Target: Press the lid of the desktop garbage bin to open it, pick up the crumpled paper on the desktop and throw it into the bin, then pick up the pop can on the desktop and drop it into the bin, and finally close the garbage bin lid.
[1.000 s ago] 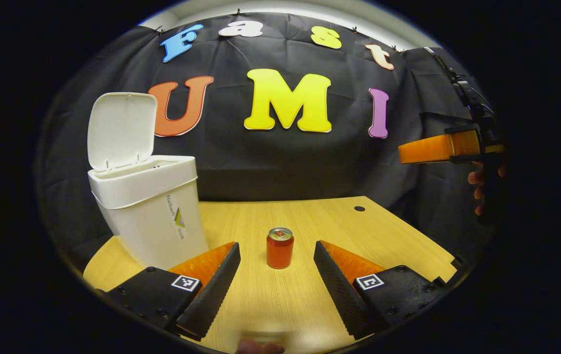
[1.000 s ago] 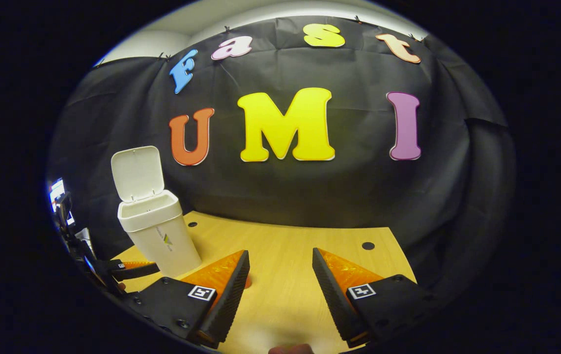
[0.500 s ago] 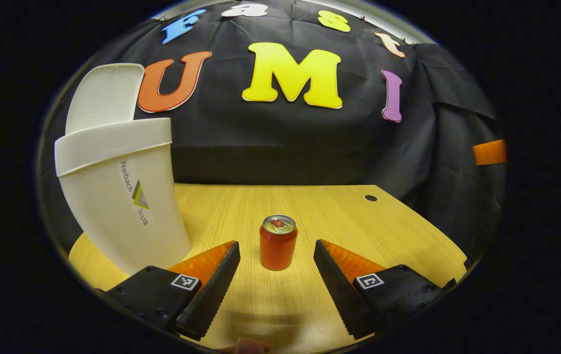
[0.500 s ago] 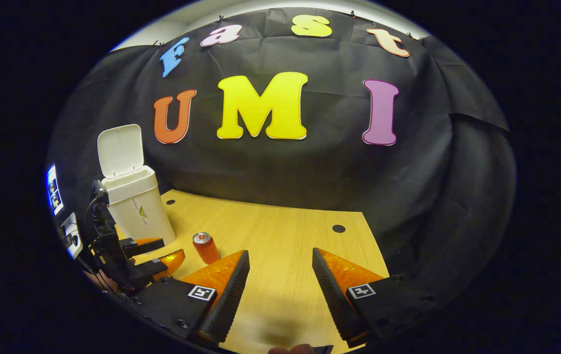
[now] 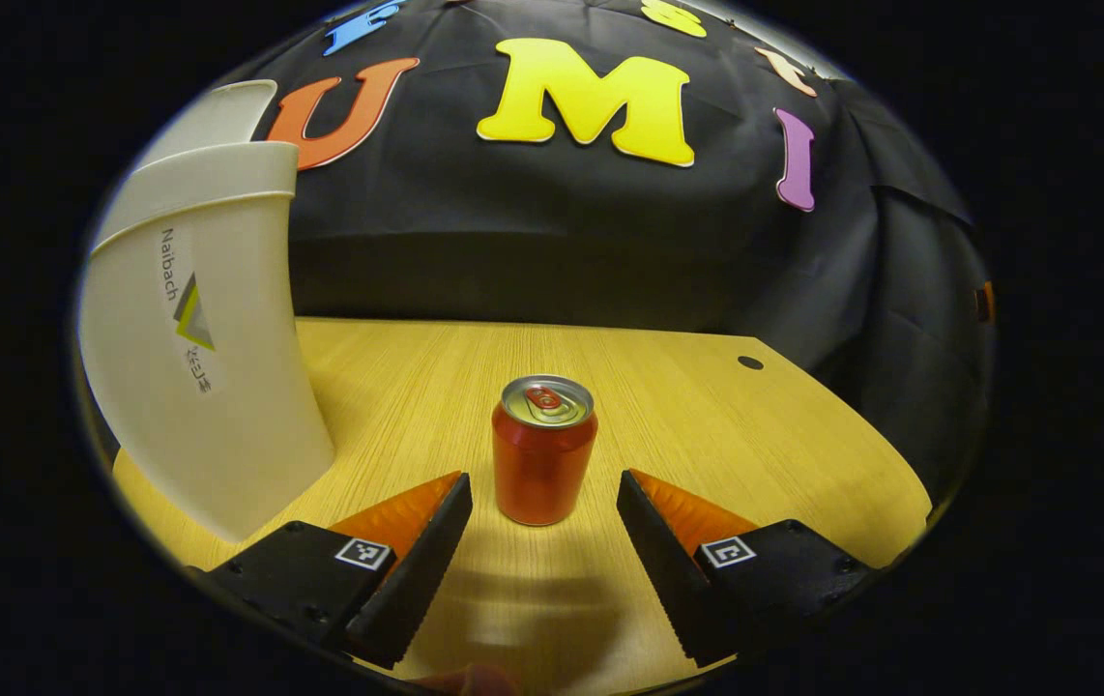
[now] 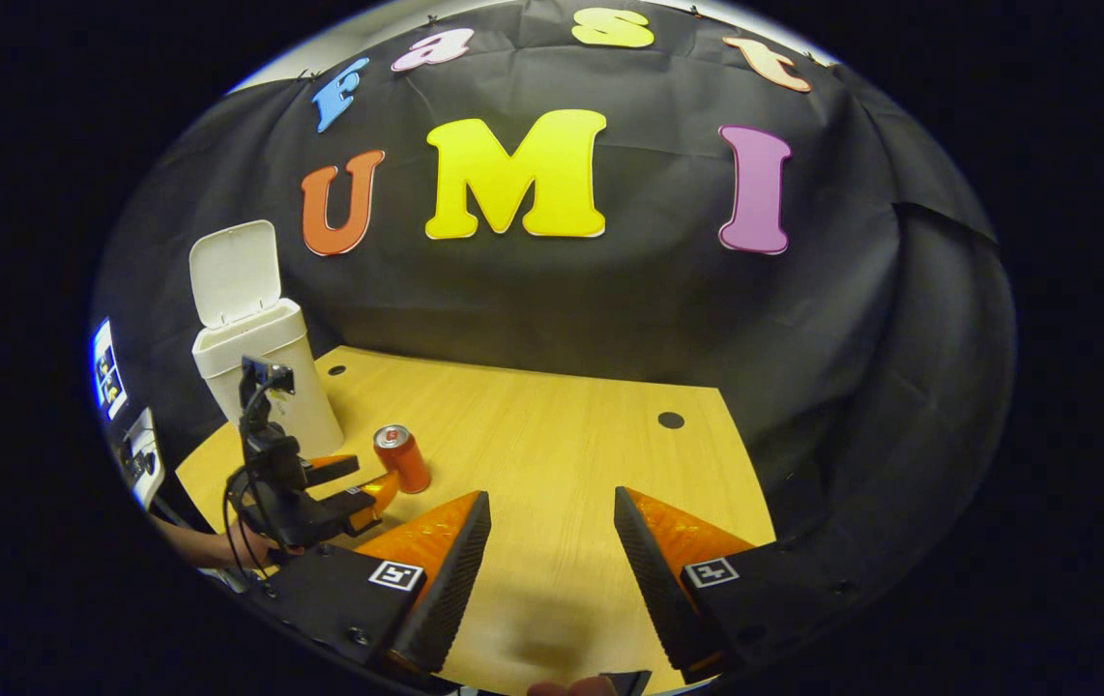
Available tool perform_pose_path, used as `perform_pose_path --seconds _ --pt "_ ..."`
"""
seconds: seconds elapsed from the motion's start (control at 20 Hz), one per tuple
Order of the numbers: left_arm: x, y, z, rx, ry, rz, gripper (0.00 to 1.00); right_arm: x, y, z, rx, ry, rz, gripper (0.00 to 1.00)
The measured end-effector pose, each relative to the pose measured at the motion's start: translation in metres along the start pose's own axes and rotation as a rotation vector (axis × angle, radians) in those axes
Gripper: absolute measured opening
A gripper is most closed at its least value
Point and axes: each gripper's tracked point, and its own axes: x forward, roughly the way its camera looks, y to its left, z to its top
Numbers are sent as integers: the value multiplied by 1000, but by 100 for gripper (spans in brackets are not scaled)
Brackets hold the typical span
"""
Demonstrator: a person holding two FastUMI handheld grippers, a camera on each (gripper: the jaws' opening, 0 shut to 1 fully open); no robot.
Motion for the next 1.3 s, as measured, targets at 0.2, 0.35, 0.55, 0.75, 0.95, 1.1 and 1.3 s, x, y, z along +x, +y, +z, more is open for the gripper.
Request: perform_pose_path --seconds 0.2,0.35,0.55,0.75,0.95,1.1,1.3 --pt "16 1 -6 8 9 4 100 9 2 -2 -6 21 15 82" --pt "29 2 -8 31 16 5 100 17 0 -6 3 48 21 82" --pt "42 3 -11 61 27 -3 100 29 -2 -9 2 75 25 82" --pt "54 4 -11 73 27 -5 100 40 2 -13 0 104 33 82" --pt "64 5 -9 106 32 -12 99 46 10 -15 -9 122 50 82" --pt "68 4 -12 113 52 -20 99 47 13 -13 -15 120 54 82" --pt "67 6 -11 128 57 -28 87 42 15 -16 -11 126 49 82"
